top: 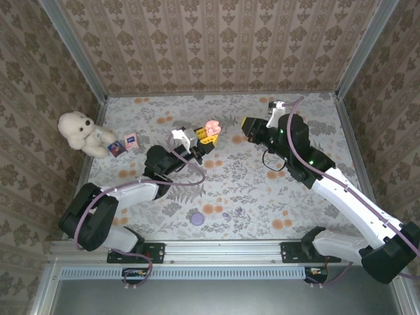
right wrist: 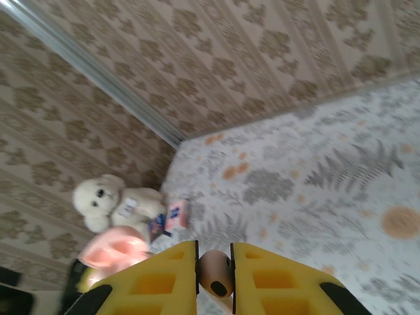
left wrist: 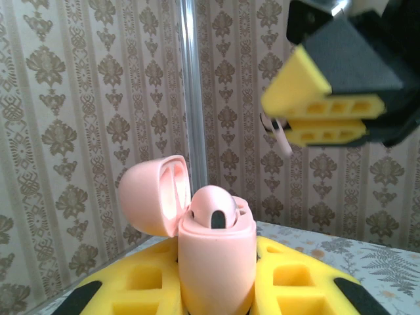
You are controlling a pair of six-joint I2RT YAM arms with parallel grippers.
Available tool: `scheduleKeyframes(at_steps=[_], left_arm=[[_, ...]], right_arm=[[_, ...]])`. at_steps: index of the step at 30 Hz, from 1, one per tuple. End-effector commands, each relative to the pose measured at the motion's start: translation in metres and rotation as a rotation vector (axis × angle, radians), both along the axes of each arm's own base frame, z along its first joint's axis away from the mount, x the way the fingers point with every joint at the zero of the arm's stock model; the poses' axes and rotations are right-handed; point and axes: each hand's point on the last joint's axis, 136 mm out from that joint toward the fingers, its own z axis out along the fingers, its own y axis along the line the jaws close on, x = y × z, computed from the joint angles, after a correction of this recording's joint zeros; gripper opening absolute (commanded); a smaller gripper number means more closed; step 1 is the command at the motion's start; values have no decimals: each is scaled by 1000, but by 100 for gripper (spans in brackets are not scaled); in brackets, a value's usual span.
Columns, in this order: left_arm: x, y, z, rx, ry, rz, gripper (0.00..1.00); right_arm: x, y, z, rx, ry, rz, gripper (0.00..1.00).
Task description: Insert wireless bluetooth earbuds into charging case
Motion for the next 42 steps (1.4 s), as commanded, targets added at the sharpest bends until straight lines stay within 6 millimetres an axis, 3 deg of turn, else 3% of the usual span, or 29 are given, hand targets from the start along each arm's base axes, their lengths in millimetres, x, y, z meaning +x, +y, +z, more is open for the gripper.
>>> scheduleKeyframes(at_steps=[1,8,16,42], left_arm=[[-6,-9,18,-32,-30,-60,0],[-8,-17,26,-45,-33,-98,0],[-9,-20,35,-70,-39,-118,0],[-13,-21,50,-92,-59,-128,0]], right_arm=[[-6,10,48,87,-143,73,19],[-14,23,65,157,-224,166,19],[-22,39,67,212,-256,272,19],[-9,59,27,218,-186,333,18]])
